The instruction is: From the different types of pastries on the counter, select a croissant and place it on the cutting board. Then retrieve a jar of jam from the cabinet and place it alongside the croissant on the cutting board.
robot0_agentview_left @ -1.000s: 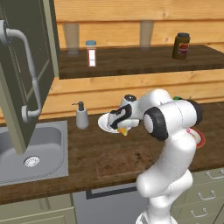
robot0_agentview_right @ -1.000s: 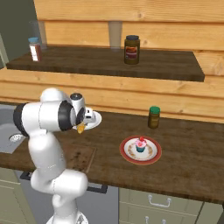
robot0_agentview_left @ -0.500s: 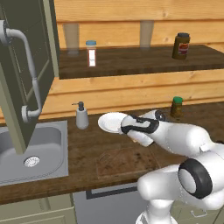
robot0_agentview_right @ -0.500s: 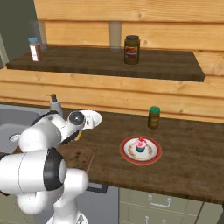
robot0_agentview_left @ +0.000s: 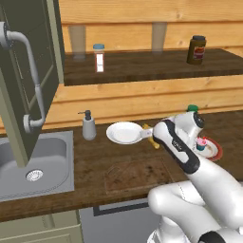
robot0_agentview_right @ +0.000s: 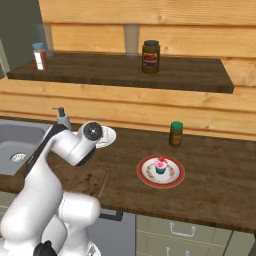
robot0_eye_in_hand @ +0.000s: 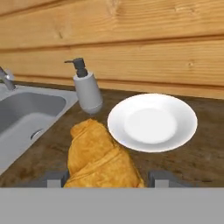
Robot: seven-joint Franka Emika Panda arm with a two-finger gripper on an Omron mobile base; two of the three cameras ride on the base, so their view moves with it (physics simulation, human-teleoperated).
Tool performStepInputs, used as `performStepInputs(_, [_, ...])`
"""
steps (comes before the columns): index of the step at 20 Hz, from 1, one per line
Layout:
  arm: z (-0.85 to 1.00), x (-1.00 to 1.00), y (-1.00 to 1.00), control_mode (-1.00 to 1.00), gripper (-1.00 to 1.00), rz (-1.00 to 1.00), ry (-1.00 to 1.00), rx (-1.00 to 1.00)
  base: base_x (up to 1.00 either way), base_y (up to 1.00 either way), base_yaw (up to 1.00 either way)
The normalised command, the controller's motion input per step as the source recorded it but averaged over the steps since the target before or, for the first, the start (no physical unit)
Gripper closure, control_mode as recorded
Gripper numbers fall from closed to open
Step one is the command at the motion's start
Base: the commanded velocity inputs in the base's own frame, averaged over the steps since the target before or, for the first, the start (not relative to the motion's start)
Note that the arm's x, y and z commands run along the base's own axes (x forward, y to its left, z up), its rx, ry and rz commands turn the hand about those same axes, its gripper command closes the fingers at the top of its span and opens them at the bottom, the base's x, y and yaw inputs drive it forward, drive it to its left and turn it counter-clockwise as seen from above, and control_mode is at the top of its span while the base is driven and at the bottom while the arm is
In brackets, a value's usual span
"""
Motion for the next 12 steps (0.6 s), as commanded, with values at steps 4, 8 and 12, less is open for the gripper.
performStepInputs(4, [0.28, -0.32, -0.03, -1.00, 1.00, 0.02, 0.35, -0.08, 0.00, 0.00, 0.00])
performStepInputs(8, [-0.03, -0.52, -0.05, -1.00, 1.00, -0.01, 0.26, -0.08, 0.00, 0.00, 0.00])
performStepInputs(12, [-0.83, -0.91, -0.52, -1.00, 1.00, 0.00, -0.02, 0.00, 0.00, 0.00, 0.00])
